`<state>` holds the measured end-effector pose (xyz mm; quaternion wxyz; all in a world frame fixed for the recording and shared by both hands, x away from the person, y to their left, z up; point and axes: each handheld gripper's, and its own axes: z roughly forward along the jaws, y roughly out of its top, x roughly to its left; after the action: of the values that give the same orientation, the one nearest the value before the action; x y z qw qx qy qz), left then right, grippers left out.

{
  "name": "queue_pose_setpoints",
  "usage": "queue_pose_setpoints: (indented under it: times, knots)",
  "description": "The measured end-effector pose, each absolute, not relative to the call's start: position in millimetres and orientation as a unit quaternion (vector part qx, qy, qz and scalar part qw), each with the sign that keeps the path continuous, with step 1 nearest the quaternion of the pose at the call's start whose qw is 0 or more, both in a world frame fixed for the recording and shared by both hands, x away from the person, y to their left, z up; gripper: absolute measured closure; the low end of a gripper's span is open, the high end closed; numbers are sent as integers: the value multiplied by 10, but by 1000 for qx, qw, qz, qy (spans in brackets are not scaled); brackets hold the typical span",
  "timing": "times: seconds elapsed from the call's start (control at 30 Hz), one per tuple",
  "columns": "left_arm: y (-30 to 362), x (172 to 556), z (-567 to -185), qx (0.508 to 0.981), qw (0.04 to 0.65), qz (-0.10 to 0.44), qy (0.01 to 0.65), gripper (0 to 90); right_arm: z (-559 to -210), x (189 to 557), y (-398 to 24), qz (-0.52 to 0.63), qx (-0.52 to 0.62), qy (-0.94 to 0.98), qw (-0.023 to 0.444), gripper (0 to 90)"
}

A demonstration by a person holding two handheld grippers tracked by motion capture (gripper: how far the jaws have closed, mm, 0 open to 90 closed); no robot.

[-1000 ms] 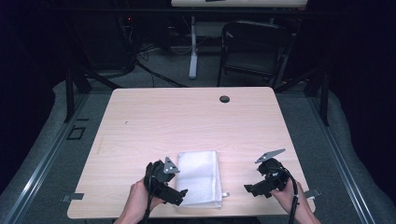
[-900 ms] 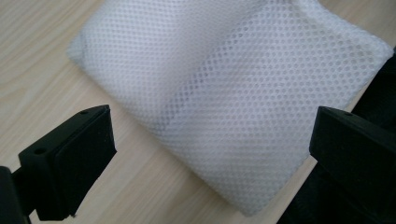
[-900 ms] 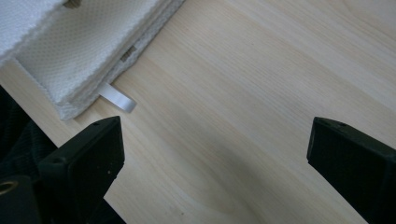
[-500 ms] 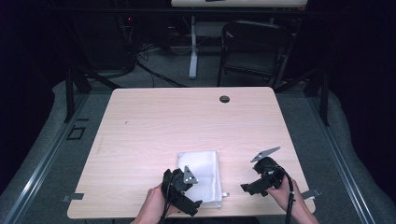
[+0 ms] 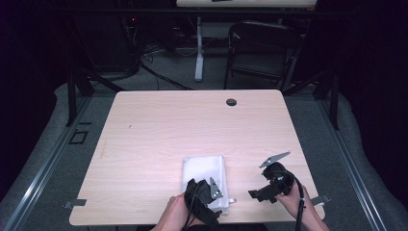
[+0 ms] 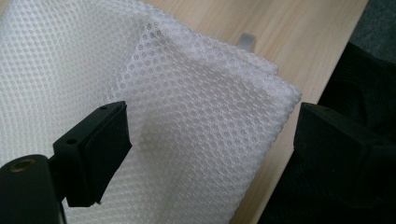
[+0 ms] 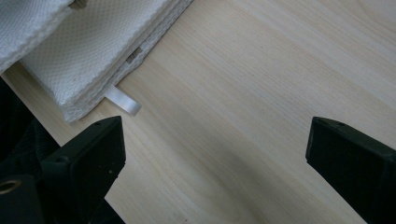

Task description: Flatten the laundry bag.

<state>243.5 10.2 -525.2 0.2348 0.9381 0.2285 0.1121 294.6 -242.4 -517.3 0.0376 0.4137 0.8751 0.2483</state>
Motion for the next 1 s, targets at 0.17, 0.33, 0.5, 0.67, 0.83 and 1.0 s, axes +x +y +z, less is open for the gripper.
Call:
queue_pose_setpoints:
  times: [0.17, 0.33, 0.5, 0.67, 0.83, 1.0]
  knots:
    - [64, 2425, -5293, 940, 229, 118, 223, 160, -5188, 2943, -2416, 254, 416, 872, 33, 45]
    - [77, 2418, -5305, 936, 241, 123, 226, 236, -5185, 2946, -2430, 250, 412, 875, 34, 46]
    - [77, 2402, -5308, 936, 245, 126, 220, 314, -5184, 2944, -2421, 250, 413, 875, 35, 47]
    - [85, 2386, -5310, 935, 254, 124, 212, 452, -5184, 2939, -2419, 251, 413, 875, 35, 50]
    - [101, 2388, -5323, 938, 260, 111, 203, 636, -5187, 2939, -2414, 253, 410, 876, 29, 54]
    - [120, 2396, -5331, 935, 267, 113, 205, 813, -5186, 2937, -2414, 253, 406, 878, 34, 60]
